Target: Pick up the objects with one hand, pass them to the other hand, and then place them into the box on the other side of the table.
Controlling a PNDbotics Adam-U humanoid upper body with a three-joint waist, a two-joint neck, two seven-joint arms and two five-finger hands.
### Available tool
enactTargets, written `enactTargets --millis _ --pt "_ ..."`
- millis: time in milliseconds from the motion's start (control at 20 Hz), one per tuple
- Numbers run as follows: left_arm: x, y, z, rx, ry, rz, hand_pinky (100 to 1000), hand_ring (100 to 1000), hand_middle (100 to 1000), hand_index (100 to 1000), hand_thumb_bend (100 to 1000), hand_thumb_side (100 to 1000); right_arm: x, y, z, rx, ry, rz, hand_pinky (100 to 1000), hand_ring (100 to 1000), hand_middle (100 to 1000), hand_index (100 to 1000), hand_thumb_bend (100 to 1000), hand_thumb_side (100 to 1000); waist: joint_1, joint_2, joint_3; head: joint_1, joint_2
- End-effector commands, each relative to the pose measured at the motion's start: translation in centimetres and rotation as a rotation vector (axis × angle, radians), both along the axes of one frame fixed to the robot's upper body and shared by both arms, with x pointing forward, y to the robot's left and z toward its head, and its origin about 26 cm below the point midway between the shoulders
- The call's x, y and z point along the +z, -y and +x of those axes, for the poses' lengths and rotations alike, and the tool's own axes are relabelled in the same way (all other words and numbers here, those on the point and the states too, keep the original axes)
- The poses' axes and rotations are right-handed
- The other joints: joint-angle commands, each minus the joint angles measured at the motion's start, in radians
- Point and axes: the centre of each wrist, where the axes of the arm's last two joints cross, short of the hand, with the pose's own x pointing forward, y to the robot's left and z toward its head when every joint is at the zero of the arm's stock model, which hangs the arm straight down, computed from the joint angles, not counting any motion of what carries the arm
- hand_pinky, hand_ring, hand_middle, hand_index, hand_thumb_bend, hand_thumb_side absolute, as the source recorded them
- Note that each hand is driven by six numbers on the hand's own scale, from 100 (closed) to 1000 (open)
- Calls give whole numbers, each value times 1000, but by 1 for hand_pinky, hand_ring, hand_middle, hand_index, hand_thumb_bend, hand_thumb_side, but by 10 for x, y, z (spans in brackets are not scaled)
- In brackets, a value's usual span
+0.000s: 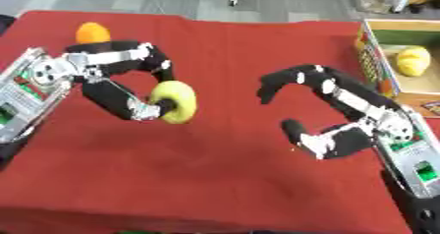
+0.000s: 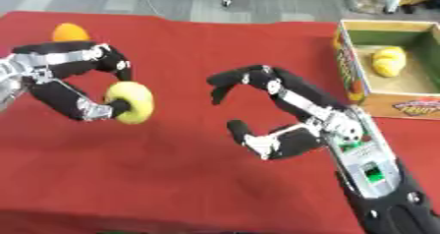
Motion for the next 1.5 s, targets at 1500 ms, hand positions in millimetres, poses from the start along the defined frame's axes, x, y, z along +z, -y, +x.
enactTargets --millis 1500 --pt "29 75 0 -145 -155 -57 776 608 479 571 203 255 20 -7 -3 -32 307 -87 807 691 568 905 100 233 13 -12 -21 7 -2"
